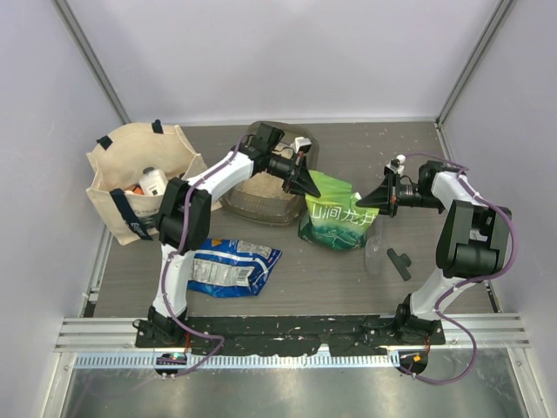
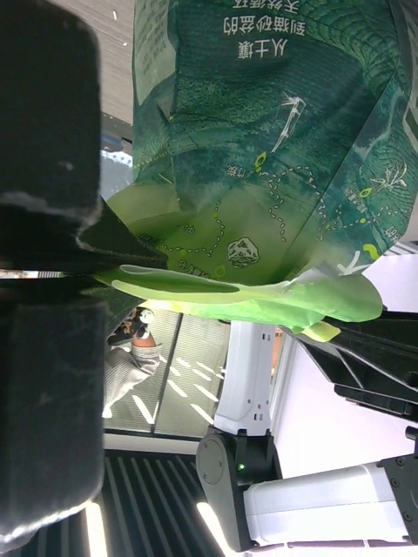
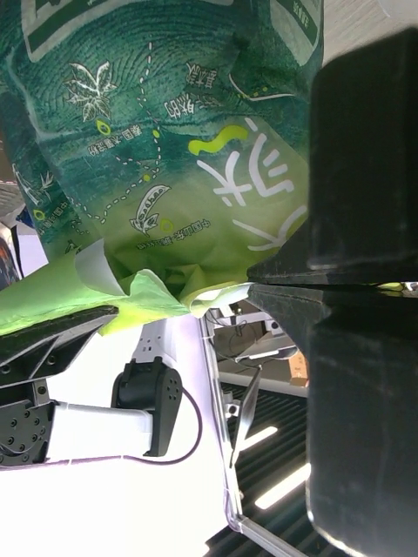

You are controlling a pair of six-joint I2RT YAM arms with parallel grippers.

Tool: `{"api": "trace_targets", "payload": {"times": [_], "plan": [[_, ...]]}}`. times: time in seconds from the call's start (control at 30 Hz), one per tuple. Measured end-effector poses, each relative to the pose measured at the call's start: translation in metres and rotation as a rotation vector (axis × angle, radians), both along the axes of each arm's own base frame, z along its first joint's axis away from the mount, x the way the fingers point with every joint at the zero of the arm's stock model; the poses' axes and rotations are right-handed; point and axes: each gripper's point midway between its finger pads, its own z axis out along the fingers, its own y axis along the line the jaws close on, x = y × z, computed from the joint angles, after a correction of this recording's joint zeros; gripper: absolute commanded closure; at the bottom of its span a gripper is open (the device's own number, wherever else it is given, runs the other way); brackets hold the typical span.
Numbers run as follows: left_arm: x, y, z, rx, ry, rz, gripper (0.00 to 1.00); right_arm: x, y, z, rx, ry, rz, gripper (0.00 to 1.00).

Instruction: Fill the litter box with clean litter

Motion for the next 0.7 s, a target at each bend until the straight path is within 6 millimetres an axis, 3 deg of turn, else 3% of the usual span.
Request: {"api": "trace_targets", "payload": {"times": [0.03, 0.07, 0.13, 0.17, 0.27, 0.33, 0.47, 0.57, 0.7], "plan": [[0.001, 0.0, 0.0, -0.001, -0.001, 0.002, 0.89, 0.0, 0.0, 0.0, 0.0, 0.004, -0.001, 0.98], [0.001, 0.0, 0.001, -0.003, -0.004, 0.003, 0.73, 0.001, 0.0, 0.0, 0.0, 0.007, -0.003, 0.99], [0.004, -0.001, 0.002, -0.008, -0.025, 0.007, 0.64, 0.002, 0.0, 0.0, 0.0, 0.013, -0.005, 0.98], [0.008, 0.001, 0.003, -0.01, -0.046, 0.015, 0.55, 0.003, -0.002, 0.0, 0.0, 0.02, -0.011, 0.98], [0.031, 0.01, 0.009, -0.019, -0.168, 0.063, 0.37, 0.005, -0.004, 0.0, 0.0, 0.027, -0.021, 0.99], [0.045, 0.018, 0.014, -0.023, -0.294, 0.089, 0.3, 0.005, -0.004, 0.0, 0.001, 0.036, -0.024, 0.98], [0.061, 0.039, 0.036, -0.024, -0.687, 0.097, 0.27, 0.005, -0.004, 0.0, 0.0, 0.057, -0.028, 0.99], [0.05, 0.039, 0.071, -0.062, -1.108, 0.015, 0.21, 0.006, -0.004, 0.0, 0.0, 0.065, -0.03, 0.99], [0.0, 0.018, 0.108, -0.19, -1.618, -0.197, 0.16, 0.006, -0.004, 0.0, -0.001, 0.073, -0.032, 0.99]]}}
